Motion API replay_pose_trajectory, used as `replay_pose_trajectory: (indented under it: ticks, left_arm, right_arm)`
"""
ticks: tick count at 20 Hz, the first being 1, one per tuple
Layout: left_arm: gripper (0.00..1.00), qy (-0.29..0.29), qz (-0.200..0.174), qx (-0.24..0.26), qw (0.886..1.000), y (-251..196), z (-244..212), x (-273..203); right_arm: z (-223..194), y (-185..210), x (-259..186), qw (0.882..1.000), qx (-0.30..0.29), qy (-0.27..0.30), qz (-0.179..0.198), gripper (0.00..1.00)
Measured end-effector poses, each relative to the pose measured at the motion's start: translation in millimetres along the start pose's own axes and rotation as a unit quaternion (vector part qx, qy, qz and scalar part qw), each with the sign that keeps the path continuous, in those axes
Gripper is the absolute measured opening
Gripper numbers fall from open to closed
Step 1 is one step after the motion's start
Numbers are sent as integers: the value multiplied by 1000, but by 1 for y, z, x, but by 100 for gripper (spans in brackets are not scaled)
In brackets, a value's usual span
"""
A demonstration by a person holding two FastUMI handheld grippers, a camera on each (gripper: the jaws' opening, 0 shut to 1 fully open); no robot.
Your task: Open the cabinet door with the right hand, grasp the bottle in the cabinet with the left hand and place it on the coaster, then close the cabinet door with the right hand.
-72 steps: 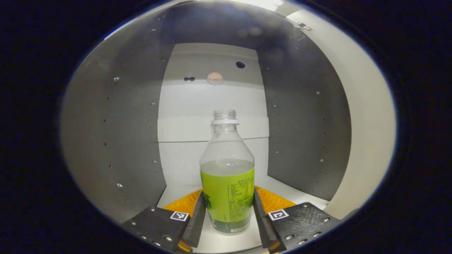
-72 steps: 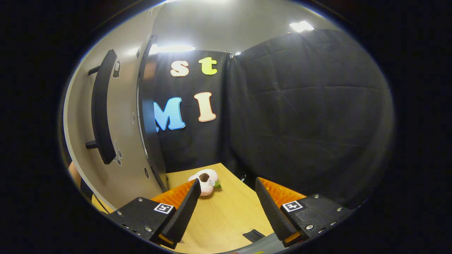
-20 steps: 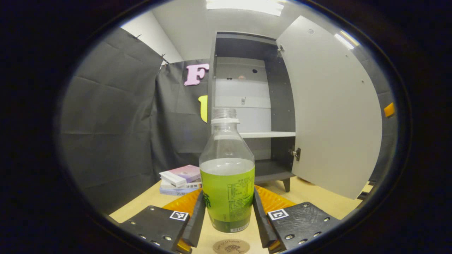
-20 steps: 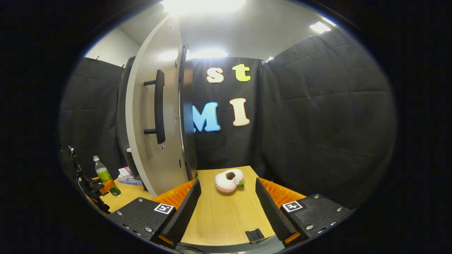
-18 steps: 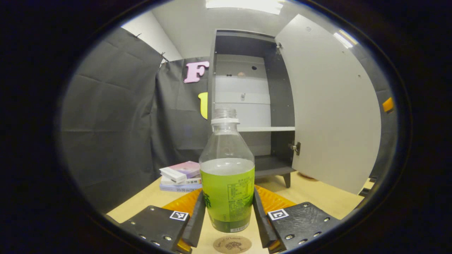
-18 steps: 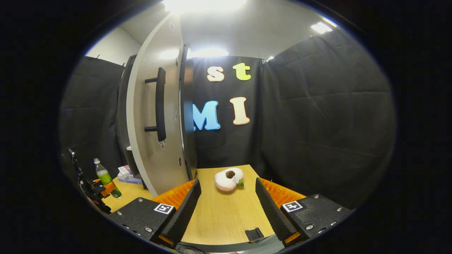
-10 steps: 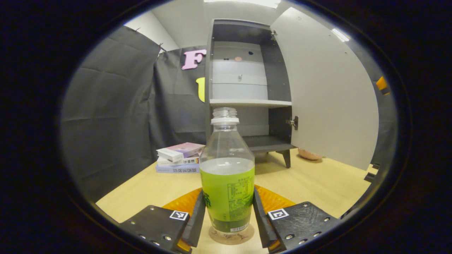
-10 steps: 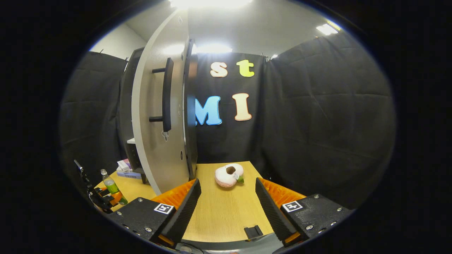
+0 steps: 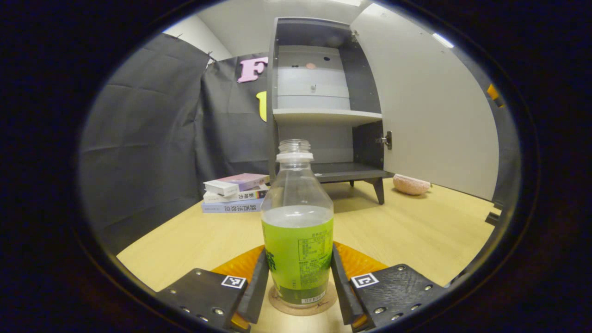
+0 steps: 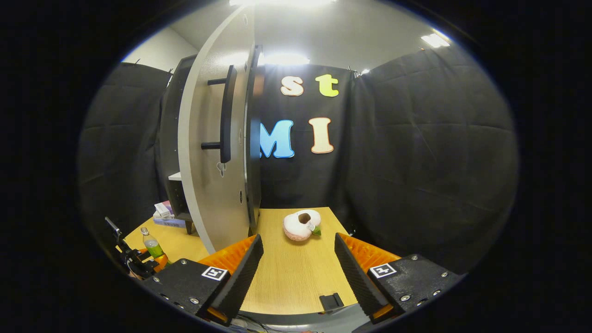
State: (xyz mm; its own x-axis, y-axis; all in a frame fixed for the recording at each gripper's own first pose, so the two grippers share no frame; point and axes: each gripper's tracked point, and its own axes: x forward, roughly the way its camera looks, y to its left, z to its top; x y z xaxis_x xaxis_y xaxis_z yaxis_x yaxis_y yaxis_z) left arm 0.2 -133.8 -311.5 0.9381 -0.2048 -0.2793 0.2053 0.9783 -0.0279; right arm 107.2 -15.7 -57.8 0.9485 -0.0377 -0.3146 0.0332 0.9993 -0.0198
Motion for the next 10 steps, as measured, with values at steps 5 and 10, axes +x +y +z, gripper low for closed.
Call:
replay_pose_trajectory:
  ticks: [5,10]
  left_arm:
    - [86,5,16,13,1000,5,11,-6]
    - [89,-6,32,24,999,9,44,-15]
  right_arm:
    - [0,-3,1,1000,10,-1,1,96]
    - [12,-6,-2,1000,15,-16,3,96]
